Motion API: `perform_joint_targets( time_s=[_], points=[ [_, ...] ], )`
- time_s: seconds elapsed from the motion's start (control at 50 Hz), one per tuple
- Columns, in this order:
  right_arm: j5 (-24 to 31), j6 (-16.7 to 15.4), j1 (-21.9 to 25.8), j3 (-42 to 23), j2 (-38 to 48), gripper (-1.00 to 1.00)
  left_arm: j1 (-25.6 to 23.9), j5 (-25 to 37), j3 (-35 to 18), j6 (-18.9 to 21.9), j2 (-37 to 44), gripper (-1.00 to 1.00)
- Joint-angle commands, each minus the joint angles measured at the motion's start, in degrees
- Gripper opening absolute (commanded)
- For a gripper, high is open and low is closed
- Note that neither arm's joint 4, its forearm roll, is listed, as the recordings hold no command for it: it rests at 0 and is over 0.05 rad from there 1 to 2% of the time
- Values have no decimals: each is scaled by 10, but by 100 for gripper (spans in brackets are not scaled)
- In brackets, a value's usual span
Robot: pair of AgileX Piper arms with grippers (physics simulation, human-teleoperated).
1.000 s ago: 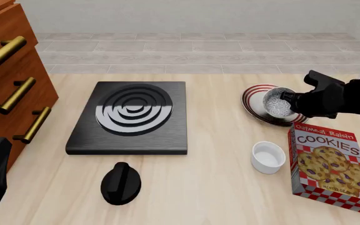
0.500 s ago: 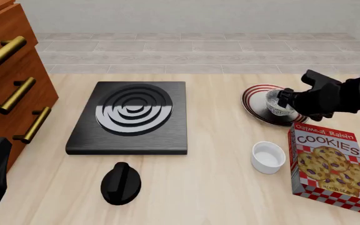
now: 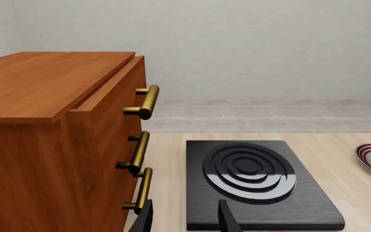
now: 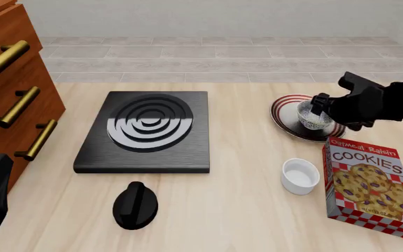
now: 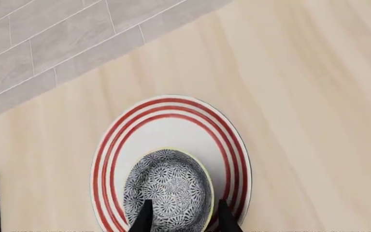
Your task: Pick the akita bowl next to the ramekin and place it on the plate.
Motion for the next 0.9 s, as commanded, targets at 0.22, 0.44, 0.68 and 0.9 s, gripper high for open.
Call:
perform_joint_targets(
  time_s=[0.22,0.44,0.68,0.9],
  points=[
    [27,8,4,9,-64,100,0,0,0,0,0,100],
    [32,9,3,12,-77,100,0,0,0,0,0,100],
    [37,11,1,13,-88,100,0,0,0,0,0,100],
    [48,12,-2,18,-111,100,0,0,0,0,0,100]
  ],
)
